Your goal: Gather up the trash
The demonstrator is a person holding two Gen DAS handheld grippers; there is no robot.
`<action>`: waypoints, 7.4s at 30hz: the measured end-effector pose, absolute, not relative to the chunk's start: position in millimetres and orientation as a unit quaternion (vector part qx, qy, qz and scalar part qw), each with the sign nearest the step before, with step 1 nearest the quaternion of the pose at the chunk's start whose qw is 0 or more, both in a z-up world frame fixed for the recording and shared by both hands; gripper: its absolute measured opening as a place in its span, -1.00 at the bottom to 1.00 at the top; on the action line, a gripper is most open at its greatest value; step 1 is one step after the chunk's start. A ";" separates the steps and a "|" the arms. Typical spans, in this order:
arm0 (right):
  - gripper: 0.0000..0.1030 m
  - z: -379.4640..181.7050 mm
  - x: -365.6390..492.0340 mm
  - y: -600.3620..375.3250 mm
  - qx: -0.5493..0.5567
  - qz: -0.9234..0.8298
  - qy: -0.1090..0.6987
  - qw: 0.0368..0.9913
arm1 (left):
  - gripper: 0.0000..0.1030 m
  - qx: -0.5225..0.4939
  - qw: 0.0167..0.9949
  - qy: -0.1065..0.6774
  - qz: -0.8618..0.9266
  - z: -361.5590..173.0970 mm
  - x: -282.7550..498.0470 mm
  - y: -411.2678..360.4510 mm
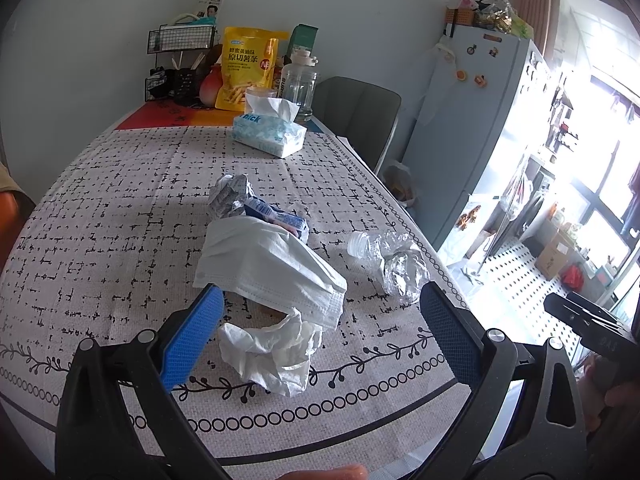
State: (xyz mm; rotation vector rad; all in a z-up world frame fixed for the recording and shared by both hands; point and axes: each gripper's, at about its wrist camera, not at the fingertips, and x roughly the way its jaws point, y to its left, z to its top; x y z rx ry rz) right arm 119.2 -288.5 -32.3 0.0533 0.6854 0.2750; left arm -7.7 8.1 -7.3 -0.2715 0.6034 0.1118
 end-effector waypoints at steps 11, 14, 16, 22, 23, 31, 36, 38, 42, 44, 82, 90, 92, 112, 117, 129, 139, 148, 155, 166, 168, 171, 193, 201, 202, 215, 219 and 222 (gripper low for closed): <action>0.85 -35.9 125.1 -283.5 0.020 0.132 0.342 0.930 | 0.90 -0.140 0.937 0.313 0.062 -20.2 -5.1 15.8; 0.85 -37.6 127.2 -276.6 0.018 0.136 0.340 0.930 | 0.90 -0.143 0.932 0.324 0.073 -26.9 -3.3 23.7; 0.85 -39.6 128.2 -269.6 0.017 0.143 0.340 0.929 | 0.90 -0.150 0.928 0.333 0.079 -32.5 -1.5 30.9; 0.85 -47.4 131.9 -251.7 0.014 0.164 0.341 0.926 | 0.88 -0.165 0.912 0.363 0.098 -53.2 7.5 49.6; 0.85 -48.3 132.9 -249.9 0.015 0.168 0.341 0.925 | 0.85 -0.168 0.910 0.366 0.097 -56.7 9.0 51.1; 0.85 -55.8 144.2 -232.9 0.013 0.191 0.350 0.917 | 0.11 -0.186 0.896 0.395 0.079 -78.5 24.0 46.8; 0.85 -57.8 152.9 -214.3 0.000 0.208 0.356 0.911 | -0.73 -0.203 0.896 0.389 0.066 -79.6 22.1 52.2; 0.85 -58.3 157.4 -207.0 -0.006 0.213 0.356 0.910 | -0.76 -0.201 0.902 0.376 0.068 -72.4 15.0 56.4; 0.85 -62.3 168.6 -186.9 -0.015 0.225 0.362 0.905 | -0.76 -0.207 0.909 0.352 0.083 -57.6 0.9 71.3; 0.85 -64.8 174.8 -175.5 -0.021 0.229 0.363 0.903 | -0.76 -0.212 0.912 0.340 0.094 -50.0 -7.0 81.1; 0.56 -90.5 215.9 -122.2 -0.096 0.275 0.395 0.871 | -0.76 -0.215 0.912 0.316 0.149 -42.3 -27.6 115.3; 0.56 -67.1 193.7 -133.6 -0.091 0.294 0.368 0.877 | -0.76 -0.202 0.920 0.311 0.127 -34.3 -11.5 99.5; 0.55 -64.5 190.8 -134.7 -0.090 0.299 0.365 0.877 | -0.76 -0.198 0.922 0.310 0.121 -32.1 -7.2 93.7; 0.56 -38.8 192.4 -231.6 -0.021 0.245 0.333 0.910 | -0.76 -0.159 0.931 0.325 0.043 -24.2 65.7 16.5; 0.56 -39.4 203.7 -272.5 0.001 0.212 0.330 0.920 | -0.76 -0.147 0.931 0.334 0.013 -24.3 93.2 -18.6; 0.56 -61.7 230.8 -386.8 0.061 0.109 0.336 0.934 | -0.76 -0.105 0.921 0.371 -0.062 -34.3 162.1 -118.4; 0.56 -139.0 266.1 -484.7 0.107 0.010 0.386 0.916 | -0.76 -0.065 0.901 0.412 -0.116 -57.9 220.2 -207.0; 0.76 -216.1 300.6 -548.5 0.169 -0.042 0.419 0.891 | -0.76 -0.033 0.873 0.460 -0.160 -89.3 262.2 -280.6; 0.82 -221.9 274.5 -585.7 0.184 -0.082 0.411 0.889 | -0.76 -0.007 0.837 0.505 -0.212 -128.4 295.7 -358.8; 0.83 -220.5 224.9 -638.9 0.215 -0.150 0.402 0.877 | 0.14 -0.020 0.767 0.576 -0.284 -180.6 329.6 -437.8; 0.83 -218.9 222.5 -640.8 0.217 -0.151 0.399 0.878 | 0.56 -0.035 0.786 0.551 -0.278 -169.0 329.7 -430.9; 0.83 -215.7 222.2 -637.3 0.218 -0.146 0.395 0.880 | 0.69 -0.045 0.799 0.535 -0.270 -152.6 330.4 -421.2; 0.85 -120.9 210.7 -514.4 0.167 -0.061 0.357 0.917 | 0.87 -0.068 0.903 0.388 -0.170 -22.8 239.7 -228.8; 0.85 -74.7 199.8 -447.3 0.134 -0.023 0.324 0.936 | 0.88 -0.104 0.932 0.329 -0.113 14.8 204.3 -144.1; 0.85 -69.9 198.4 -438.6 0.131 -0.017 0.321 0.938 | 0.89 -0.108 0.935 0.322 -0.105 17.4 199.0 -133.7; 0.85 -38.9 184.6 -343.6 0.084 0.071 0.297 0.948 | 0.89 -0.126 0.947 0.294 -0.025 15.8 135.2 -34.6; 0.85 -33.8 185.2 -323.4 0.076 0.098 0.300 0.946 | 0.89 -0.126 0.949 0.289 -0.005 12.6 118.3 -6.3; 0.85 -31.8 185.7 -307.0 0.073 0.135 0.314 0.937 | 0.89 -0.149 0.947 0.286 0.001 9.1 103.8 20.1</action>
